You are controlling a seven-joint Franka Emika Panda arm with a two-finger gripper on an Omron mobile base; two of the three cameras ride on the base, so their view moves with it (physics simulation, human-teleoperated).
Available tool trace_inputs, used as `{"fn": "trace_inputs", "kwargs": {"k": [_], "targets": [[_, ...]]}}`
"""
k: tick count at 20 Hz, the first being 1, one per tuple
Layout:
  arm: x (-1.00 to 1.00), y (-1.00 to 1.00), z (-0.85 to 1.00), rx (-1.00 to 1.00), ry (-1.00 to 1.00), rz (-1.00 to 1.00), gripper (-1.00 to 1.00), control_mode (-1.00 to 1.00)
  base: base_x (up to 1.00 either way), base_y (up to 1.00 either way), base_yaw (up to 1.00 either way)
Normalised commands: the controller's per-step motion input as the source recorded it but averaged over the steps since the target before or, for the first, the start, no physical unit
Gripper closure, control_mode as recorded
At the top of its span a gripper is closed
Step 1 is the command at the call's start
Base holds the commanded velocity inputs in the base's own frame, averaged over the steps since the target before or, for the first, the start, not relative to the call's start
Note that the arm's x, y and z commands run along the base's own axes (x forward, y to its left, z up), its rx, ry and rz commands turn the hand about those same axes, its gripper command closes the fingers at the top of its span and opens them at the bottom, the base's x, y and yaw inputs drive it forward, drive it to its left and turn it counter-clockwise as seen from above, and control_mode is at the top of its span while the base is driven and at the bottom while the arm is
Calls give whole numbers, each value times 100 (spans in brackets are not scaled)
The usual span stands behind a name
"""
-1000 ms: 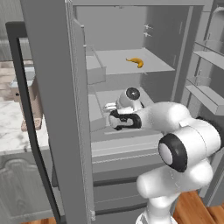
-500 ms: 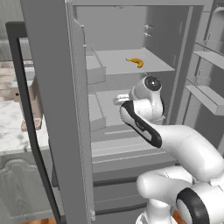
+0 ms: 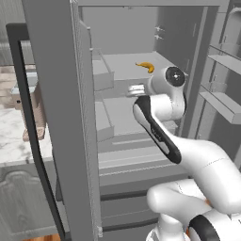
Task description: Move the onion and banana from the second highest shelf to the top shelf to make space. Then, place the pitcher from the counter on the cleared second highest shelf.
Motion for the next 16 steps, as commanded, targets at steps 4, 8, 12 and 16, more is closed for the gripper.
{"fn": "trace_inputs", "kwargs": {"k": [4,8,12,16], "targets": [[0,-1,76,0,-9,0,100,-100,0,0,0],[0,0,66,0,-5,0,100,-100,0,0,0],[19,0,41,0,-2,0,100,-100,0,0,0],[75,0,1,0,7,0,100,-100,0,0,0]]}}
